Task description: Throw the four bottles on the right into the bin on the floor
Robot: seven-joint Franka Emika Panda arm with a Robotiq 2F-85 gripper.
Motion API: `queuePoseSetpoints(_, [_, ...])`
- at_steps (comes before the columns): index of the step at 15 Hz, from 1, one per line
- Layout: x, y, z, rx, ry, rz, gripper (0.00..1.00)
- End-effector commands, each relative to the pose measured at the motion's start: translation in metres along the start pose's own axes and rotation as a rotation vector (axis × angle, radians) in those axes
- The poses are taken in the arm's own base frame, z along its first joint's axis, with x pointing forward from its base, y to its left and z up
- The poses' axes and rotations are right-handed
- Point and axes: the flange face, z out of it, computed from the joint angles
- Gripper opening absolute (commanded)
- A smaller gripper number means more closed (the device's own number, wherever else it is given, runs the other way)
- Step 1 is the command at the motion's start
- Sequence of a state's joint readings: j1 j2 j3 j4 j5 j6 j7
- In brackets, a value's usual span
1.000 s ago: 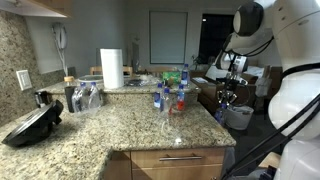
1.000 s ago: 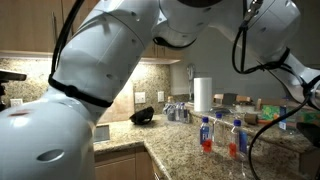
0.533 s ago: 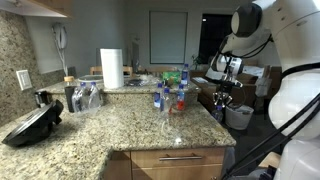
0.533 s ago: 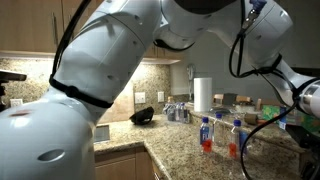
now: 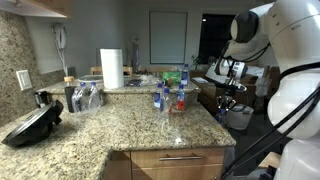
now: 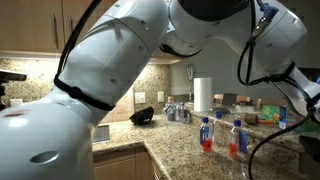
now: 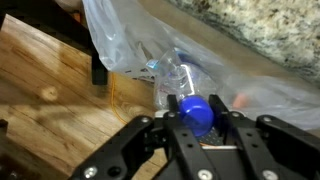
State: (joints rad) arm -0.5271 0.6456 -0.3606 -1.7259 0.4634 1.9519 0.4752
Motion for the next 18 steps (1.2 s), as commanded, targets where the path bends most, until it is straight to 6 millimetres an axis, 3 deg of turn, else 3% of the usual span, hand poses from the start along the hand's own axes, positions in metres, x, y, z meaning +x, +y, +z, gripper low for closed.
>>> queuePoseSetpoints(1, [0.009, -0.002, 0.006, 0.012, -0.002, 0.042, 0.13])
queuePoseSetpoints(6, [-0.011, -0.011, 0.013, 0.005, 0.014, -0.013, 0.13])
queuePoseSetpoints(7, [-0.013, -0.013, 0.013, 0.006, 0.021, -0.019, 0.60])
queuePoseSetpoints(8, [-0.015, -0.015, 0.012, 0.007, 0.027, -0.023, 0.61])
queuePoseSetpoints(11, [-0.019, -0.015, 0.003, 0.020, 0.034, -0.034, 0.77])
queuePoseSetpoints(14, [-0.034, -0.007, -0.025, 0.057, 0.028, -0.091, 0.97])
queuePoseSetpoints(18, [-0.072, 0.014, -0.092, 0.091, 0.097, -0.304, 1.00])
